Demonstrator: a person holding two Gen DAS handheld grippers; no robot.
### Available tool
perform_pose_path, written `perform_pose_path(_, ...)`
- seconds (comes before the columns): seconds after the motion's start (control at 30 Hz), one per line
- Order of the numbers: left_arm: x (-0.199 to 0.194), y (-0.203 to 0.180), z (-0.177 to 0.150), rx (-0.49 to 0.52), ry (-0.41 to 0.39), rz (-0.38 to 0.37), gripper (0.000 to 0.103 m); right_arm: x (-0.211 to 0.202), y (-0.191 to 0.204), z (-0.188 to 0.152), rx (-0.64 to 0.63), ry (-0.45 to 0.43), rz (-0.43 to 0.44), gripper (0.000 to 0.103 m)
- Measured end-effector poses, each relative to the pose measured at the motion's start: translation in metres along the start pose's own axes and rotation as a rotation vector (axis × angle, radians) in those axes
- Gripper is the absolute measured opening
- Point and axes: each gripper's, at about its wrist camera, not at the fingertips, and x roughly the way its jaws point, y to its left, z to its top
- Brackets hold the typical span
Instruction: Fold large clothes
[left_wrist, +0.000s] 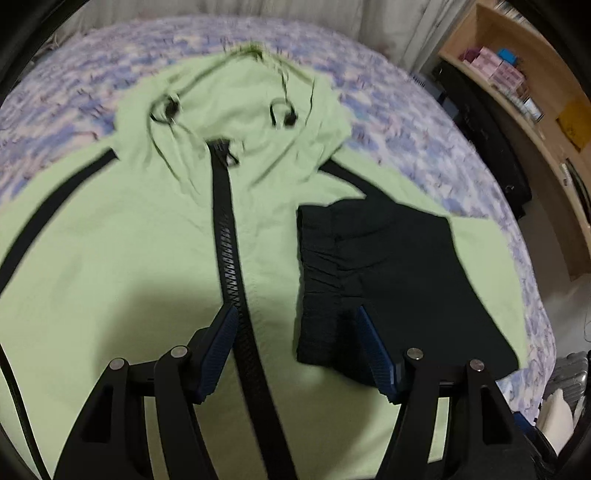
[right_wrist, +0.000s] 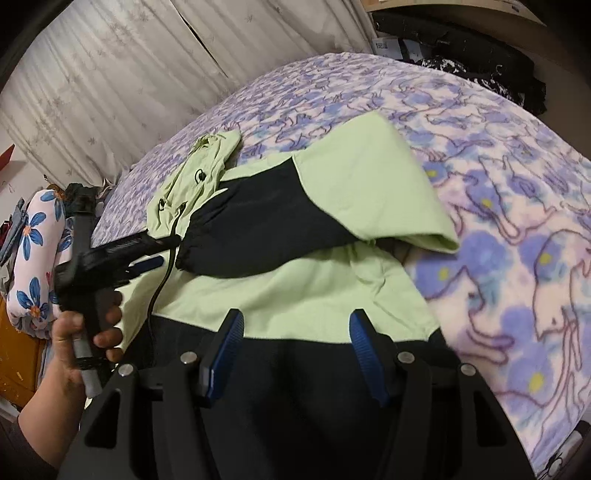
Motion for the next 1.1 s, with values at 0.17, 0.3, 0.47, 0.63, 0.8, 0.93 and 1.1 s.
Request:
perform_pose_path(0.17,0.018,-0.024,0.003,0.099,0.019,0.024,0.020,0.009,-0.003,-0.002,0.007,0.026,-0.007,0.060)
perform_pose_path(0.3,-0.003,-0.042,0.004,0.156,-0.072,0.110,0.005,0.011,-0.006,-0.002,0.019,0.034,-0.020,0.060)
perform_pose_path(0.47,-0.074,-0.017,0.005,0.066,-0.274,0.116,0.004,-0.002,-0.012,0.003,0.031,-0.006,-0.041,0.060)
perform_pose_path(0.63,-0.102,0.030,-0.013,0.025,-0.309,0.202,0.004,-0.007,-0.018,0.011,0.058,-0.025,-0.055,0.060)
perform_pose_path(0.8,-0.077,0.084,-0.033,-0.029,-0.187,0.268,0.006,0.000,-0.016,0.024,0.073,-0.021,-0.103,0.060)
perform_pose_path(0.93,-0.064,0.105,-0.041,-0.065,-0.156,0.291,0.007,0.004,-0.016,0.045,0.104,-0.015,-0.131,0.060)
perform_pose_path(1.1,-0.091,0.123,-0.040,-0.074,-0.239,0.359,0.006,-0.002,-0.015,0.081,0.141,-0.062,-0.096,0.060)
